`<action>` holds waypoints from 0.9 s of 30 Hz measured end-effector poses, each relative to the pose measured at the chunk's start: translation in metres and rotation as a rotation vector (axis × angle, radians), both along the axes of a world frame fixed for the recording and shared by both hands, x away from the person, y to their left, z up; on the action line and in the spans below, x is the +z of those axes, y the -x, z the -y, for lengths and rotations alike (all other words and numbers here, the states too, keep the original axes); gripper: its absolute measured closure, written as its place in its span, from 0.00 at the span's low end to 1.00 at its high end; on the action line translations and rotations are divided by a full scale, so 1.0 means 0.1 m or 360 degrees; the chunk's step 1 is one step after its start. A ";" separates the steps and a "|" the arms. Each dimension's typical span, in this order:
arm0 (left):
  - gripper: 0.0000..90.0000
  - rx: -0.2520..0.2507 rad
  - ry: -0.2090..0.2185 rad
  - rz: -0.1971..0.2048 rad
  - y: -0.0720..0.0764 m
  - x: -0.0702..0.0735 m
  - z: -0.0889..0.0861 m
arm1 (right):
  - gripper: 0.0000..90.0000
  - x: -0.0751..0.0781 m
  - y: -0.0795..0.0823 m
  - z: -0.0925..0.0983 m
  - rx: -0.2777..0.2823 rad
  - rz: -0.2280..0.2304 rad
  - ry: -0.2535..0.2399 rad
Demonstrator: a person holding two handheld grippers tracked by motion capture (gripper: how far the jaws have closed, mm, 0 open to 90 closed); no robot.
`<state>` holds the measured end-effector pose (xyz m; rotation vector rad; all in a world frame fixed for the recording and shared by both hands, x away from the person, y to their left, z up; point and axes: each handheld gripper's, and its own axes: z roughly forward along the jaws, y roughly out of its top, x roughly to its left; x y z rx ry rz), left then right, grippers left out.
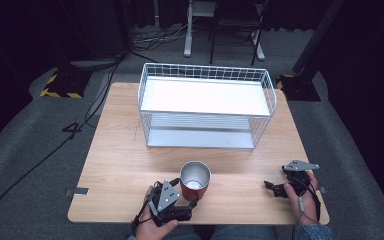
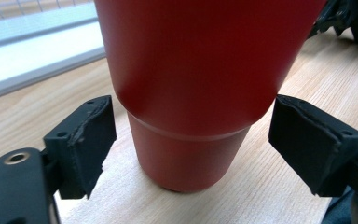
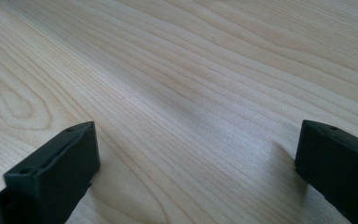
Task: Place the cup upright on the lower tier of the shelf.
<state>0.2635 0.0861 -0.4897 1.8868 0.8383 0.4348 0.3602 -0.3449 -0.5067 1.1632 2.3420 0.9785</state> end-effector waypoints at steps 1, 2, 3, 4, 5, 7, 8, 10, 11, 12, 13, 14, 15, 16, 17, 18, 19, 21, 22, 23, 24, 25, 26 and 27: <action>0.17 0.0003 -0.0004 -0.0009 0.00 0.00 0.02 | 0.00 0.00 0.00 0.00 0.0000 0.0000 0.0001; 0.17 0.0009 -0.0001 -0.0016 -0.01 -0.01 0.03 | 0.00 0.00 0.00 0.00 0.0000 0.0000 0.0000; 0.17 0.0013 -0.0001 -0.0028 -0.01 -0.01 0.05 | 0.00 0.00 0.00 0.00 0.0000 0.0000 0.0000; 0.17 0.0021 -0.0005 -0.0030 -0.02 -0.02 0.06 | 0.00 0.00 0.00 0.00 0.0000 0.0000 0.0001; 0.17 0.0024 -0.0012 -0.0033 -0.03 -0.02 0.08 | 0.00 0.00 0.00 0.00 0.0000 0.0001 0.0000; 0.17 0.0036 -0.0014 -0.0040 -0.05 -0.03 0.10 | 0.00 0.00 0.00 0.00 0.0000 0.0000 0.0000; 0.17 0.0041 -0.0015 -0.0041 -0.05 -0.04 0.11 | 0.00 0.00 0.00 0.00 0.0000 0.0001 0.0000; 0.17 0.0050 -0.0012 -0.0047 -0.07 -0.05 0.13 | 0.00 0.00 0.00 0.00 0.0000 0.0000 0.0001; 0.17 0.0058 -0.0010 -0.0048 -0.07 -0.05 0.14 | 0.00 0.00 0.00 0.00 0.0000 0.0001 0.0001; 0.17 0.0065 -0.0014 -0.0045 -0.08 -0.06 0.15 | 0.00 0.00 0.00 0.00 0.0000 0.0000 0.0001; 0.17 0.0069 -0.0019 -0.0041 -0.09 -0.06 0.16 | 0.00 0.00 0.00 0.00 0.0000 0.0000 0.0000; 0.16 0.0076 -0.0018 -0.0041 -0.09 -0.07 0.17 | 0.00 0.00 0.00 0.00 0.0000 0.0000 0.0000; 0.16 0.0083 -0.0022 -0.0035 -0.09 -0.07 0.19 | 0.00 0.00 0.00 0.00 0.0000 0.0001 0.0001; 0.16 0.0088 -0.0035 -0.0020 -0.10 -0.08 0.20 | 0.00 0.00 0.00 0.00 0.0000 0.0000 0.0001; 0.16 0.0087 -0.0047 -0.0010 -0.10 -0.09 0.21 | 0.00 0.00 0.00 0.00 0.0000 0.0001 0.0001; 0.16 0.0091 -0.0045 -0.0006 -0.11 -0.10 0.21 | 0.00 0.00 0.00 0.00 0.0000 0.0000 0.0000; 0.16 0.0092 -0.0040 -0.0017 -0.11 -0.10 0.22 | 0.00 0.00 0.00 0.00 0.0000 0.0001 0.0001; 0.15 0.0088 -0.0029 -0.0023 -0.13 -0.10 0.22 | 0.00 0.00 0.00 0.00 -0.0001 0.0000 0.0000; 0.15 0.0087 -0.0026 -0.0030 -0.14 -0.10 0.23 | 0.00 0.00 0.00 0.00 -0.0001 0.0000 0.0001; 0.15 0.0087 -0.0019 -0.0035 -0.14 -0.10 0.23 | 0.00 0.00 0.00 0.00 0.0000 0.0001 0.0001; 0.14 0.0087 -0.0012 -0.0041 -0.15 -0.10 0.24 | 0.00 0.00 0.00 0.00 0.0000 0.0001 0.0001; 0.14 0.0090 -0.0016 -0.0044 -0.16 -0.10 0.24 | 0.00 0.00 0.00 0.00 0.0000 0.0001 0.0001; 0.14 0.0090 -0.0014 -0.0047 -0.17 -0.10 0.25 | 0.00 0.00 0.00 0.00 0.0000 0.0001 0.0001; 0.14 0.0097 -0.0016 -0.0060 -0.17 -0.10 0.26 | 0.00 0.00 0.00 0.00 0.0000 0.0001 0.0001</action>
